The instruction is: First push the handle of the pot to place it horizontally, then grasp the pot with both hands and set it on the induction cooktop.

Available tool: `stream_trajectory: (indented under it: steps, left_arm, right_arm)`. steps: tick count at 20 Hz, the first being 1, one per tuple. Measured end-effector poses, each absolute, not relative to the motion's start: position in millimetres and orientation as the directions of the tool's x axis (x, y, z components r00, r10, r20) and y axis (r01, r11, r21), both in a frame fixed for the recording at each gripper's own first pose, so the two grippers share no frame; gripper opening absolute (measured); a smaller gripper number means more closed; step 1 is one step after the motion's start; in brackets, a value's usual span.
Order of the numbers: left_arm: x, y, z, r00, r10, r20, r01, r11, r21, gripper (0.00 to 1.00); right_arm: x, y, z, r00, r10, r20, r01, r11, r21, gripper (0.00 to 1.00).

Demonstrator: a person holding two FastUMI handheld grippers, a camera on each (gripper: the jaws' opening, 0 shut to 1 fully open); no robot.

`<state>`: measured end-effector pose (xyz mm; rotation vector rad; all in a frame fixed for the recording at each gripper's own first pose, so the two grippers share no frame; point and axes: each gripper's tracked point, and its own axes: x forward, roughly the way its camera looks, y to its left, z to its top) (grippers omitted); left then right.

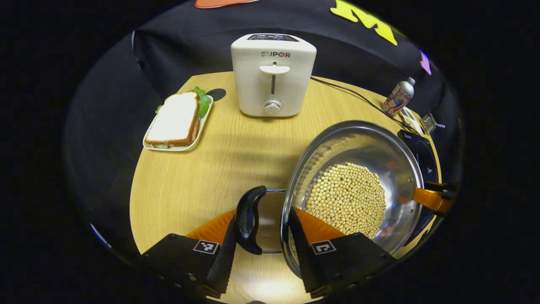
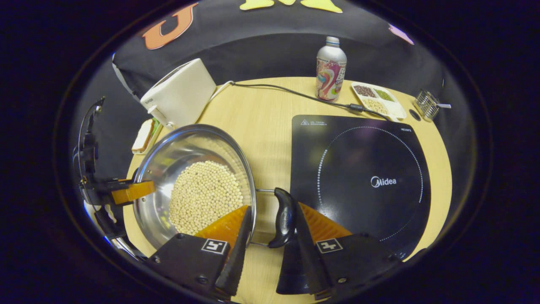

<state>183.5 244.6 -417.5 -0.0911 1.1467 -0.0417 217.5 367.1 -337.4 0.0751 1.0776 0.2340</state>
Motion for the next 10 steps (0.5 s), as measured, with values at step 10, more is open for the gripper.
stream_trajectory:
  steps: [10]
  left_arm:
    - [178, 250, -407, 0.467, -0.058, -0.882, -0.002, 0.998, -0.066, 0.59]
  right_arm:
    - [215, 360, -309, 0.527, 0.271, -0.805, -0.214, 0.959, 0.183, 0.57]
